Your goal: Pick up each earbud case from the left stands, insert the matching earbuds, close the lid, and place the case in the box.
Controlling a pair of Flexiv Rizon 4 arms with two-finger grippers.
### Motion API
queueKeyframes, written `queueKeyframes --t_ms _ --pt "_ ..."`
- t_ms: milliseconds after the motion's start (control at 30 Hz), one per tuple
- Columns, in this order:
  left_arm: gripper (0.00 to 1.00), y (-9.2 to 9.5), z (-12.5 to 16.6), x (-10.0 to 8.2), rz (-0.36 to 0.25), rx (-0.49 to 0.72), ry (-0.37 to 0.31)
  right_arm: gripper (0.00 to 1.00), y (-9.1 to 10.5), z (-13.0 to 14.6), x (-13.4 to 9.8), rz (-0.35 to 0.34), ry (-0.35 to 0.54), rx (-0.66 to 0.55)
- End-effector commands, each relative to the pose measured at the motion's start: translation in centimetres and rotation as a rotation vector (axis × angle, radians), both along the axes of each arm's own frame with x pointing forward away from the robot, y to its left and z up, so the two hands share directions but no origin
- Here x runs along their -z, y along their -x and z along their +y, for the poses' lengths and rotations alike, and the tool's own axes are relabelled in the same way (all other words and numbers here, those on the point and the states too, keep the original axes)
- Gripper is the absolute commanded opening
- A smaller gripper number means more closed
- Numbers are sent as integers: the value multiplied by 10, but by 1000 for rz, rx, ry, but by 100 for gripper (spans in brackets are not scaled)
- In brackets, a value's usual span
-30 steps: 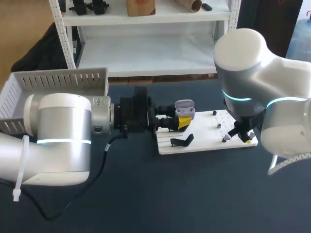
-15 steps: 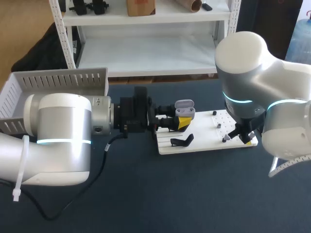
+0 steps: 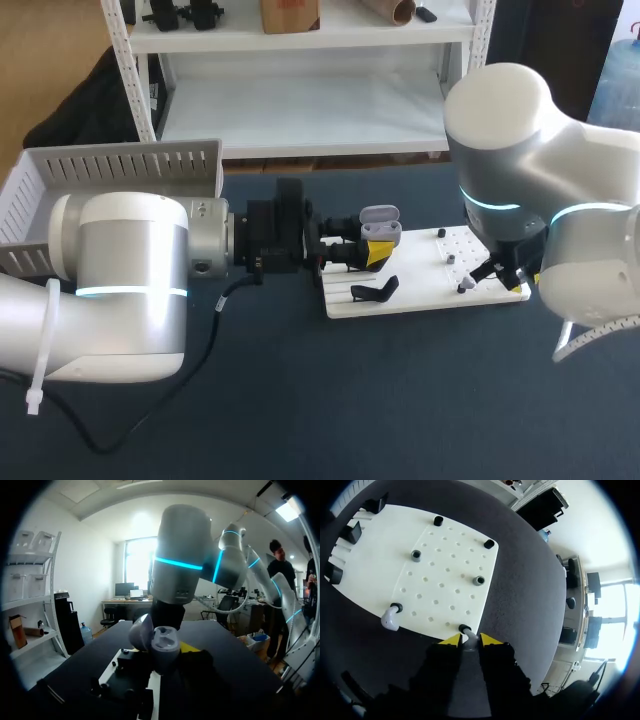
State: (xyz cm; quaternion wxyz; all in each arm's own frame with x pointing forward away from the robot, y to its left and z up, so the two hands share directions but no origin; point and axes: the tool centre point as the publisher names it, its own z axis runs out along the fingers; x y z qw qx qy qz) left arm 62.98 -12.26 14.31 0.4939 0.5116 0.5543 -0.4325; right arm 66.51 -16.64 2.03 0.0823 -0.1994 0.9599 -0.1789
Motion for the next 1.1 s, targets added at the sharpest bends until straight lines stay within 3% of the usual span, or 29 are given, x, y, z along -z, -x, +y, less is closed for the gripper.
queueKeyframes --t_ms 33,100,133,200,700,1100 --pt "0 0 0 1 -3 -2 5 21 0 2 1 -2 2 2" --pt "0 0 0 1 -3 -2 5 20 1 1 2 1 -2 2" --pt "0 0 0 1 -3 -2 5 7 1 1 2 2 -2 3" --pt "0 0 0 1 -3 -2 5 0 1 1 2 3 -1 4" --pt "0 0 0 1 -3 -2 5 0 8 -3 -28 14 26 -8" --pt "0 0 0 1 -3 -2 5 0 17 10 -59 48 52 -38"
